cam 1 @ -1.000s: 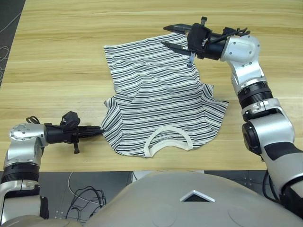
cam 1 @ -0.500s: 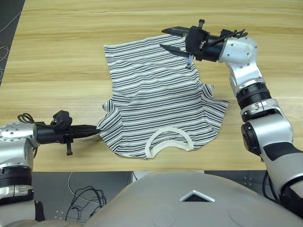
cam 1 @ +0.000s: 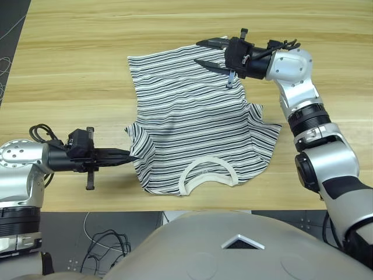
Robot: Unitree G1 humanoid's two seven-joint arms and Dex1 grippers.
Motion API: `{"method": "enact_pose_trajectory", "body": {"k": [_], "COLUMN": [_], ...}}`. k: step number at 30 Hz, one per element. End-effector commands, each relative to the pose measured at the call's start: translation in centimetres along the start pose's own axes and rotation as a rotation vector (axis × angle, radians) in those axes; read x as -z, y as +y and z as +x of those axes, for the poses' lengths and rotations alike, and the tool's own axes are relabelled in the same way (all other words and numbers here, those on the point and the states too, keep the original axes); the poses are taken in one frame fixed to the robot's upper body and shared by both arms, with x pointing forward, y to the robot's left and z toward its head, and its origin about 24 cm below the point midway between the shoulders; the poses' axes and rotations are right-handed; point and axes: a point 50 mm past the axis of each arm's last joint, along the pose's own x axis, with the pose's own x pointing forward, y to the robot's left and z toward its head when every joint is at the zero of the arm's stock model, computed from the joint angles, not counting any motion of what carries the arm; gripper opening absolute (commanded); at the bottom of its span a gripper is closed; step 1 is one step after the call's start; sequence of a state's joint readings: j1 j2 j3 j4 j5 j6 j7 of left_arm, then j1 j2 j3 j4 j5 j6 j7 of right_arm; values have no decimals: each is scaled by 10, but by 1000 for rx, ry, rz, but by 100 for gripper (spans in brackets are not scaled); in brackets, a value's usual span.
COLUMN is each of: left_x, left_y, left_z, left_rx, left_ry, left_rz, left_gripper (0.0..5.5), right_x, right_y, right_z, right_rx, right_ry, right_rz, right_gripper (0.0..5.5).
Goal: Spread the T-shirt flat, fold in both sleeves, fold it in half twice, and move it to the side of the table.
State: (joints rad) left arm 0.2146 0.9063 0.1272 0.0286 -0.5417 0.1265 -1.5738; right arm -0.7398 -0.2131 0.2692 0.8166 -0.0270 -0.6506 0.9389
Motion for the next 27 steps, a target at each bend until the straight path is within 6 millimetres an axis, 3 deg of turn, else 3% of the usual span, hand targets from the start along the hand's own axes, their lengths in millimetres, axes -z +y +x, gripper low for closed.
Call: {"method": "enact_pose_trajectory", "body": {"k": [1,8,14,19,27], "left_x": [-15,-13,-7,-3,-11], "left_y": [15,37,34,31,48], "left_z": [17,50,90,108,105], "left_rx": [-3,15,171,231,124], "left_ry": [-9,19,100,132,69], "left_rz": [35,35,61,49,-13], "left_gripper": [13,13,13,13,134], "right_x": [1,1,0,1,2], "right_y": [2,4,4,5,8], "right_z": [0,3,3,2,3], "right_rx": [-18,-21,-17,-14,-14], "right_ry": [8,2,-5,-5,-8], "right_rz": [0,6,5,9,15], "right_gripper": [151,151,151,151,151]}}
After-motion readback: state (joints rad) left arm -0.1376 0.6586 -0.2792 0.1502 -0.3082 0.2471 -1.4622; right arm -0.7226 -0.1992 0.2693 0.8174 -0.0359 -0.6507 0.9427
